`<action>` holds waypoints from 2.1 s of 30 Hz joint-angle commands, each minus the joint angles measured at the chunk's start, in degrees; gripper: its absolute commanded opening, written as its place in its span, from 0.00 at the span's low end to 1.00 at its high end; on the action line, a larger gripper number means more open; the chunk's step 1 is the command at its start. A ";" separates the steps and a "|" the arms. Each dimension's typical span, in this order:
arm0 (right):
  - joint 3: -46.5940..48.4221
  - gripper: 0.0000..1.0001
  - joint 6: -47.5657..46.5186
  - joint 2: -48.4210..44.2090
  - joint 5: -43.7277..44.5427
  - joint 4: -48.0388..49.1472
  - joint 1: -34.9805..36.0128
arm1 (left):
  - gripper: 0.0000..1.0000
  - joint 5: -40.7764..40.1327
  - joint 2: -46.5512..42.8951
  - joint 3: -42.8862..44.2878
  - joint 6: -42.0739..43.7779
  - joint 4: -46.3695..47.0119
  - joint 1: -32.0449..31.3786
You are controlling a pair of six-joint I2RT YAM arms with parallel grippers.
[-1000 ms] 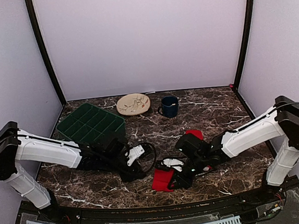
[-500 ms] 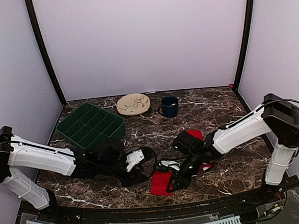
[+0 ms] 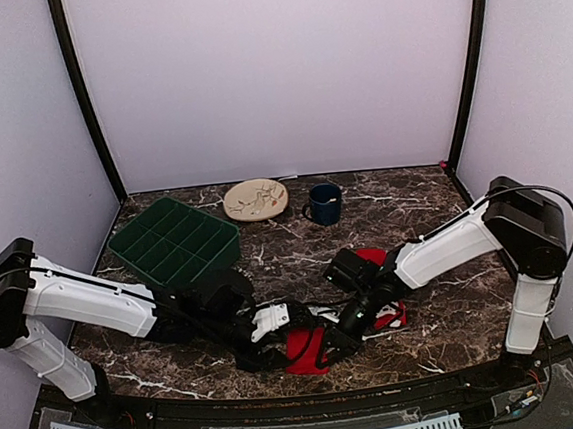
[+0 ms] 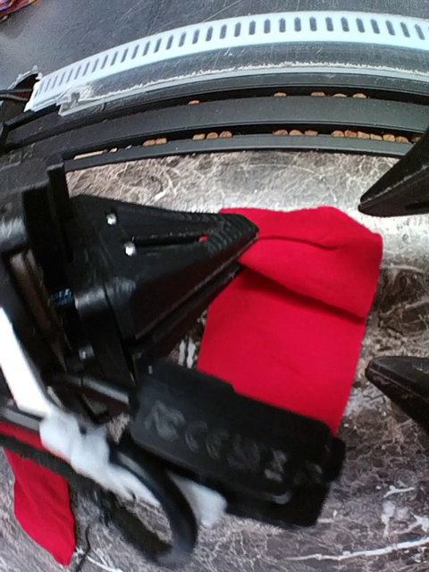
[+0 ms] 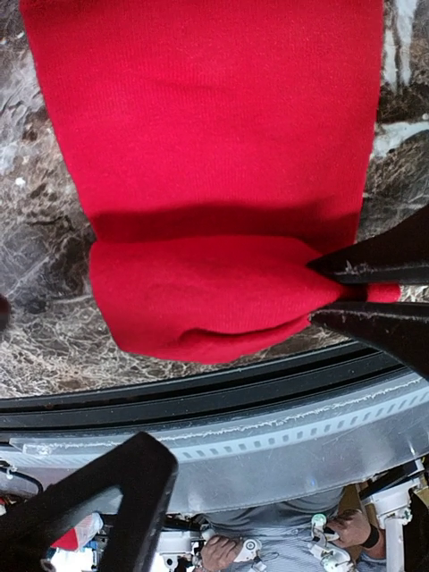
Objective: Roll the socks
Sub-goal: Roll the sock at the center of the board.
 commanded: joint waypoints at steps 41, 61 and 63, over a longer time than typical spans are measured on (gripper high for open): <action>8.10 0.00 -4.43 7.46 -6.42 -6.86 -1.23 | 0.34 -4.53 10.77 10.01 10.79 -12.53 -5.23; 5.99 0.21 -1.81 6.97 -7.44 -3.42 -3.06 | 0.09 -1.05 11.80 11.07 7.29 -15.28 -3.74; 4.88 0.23 -0.90 6.49 -8.32 -1.97 -3.98 | 0.08 -0.44 12.02 11.19 7.01 -15.65 -3.23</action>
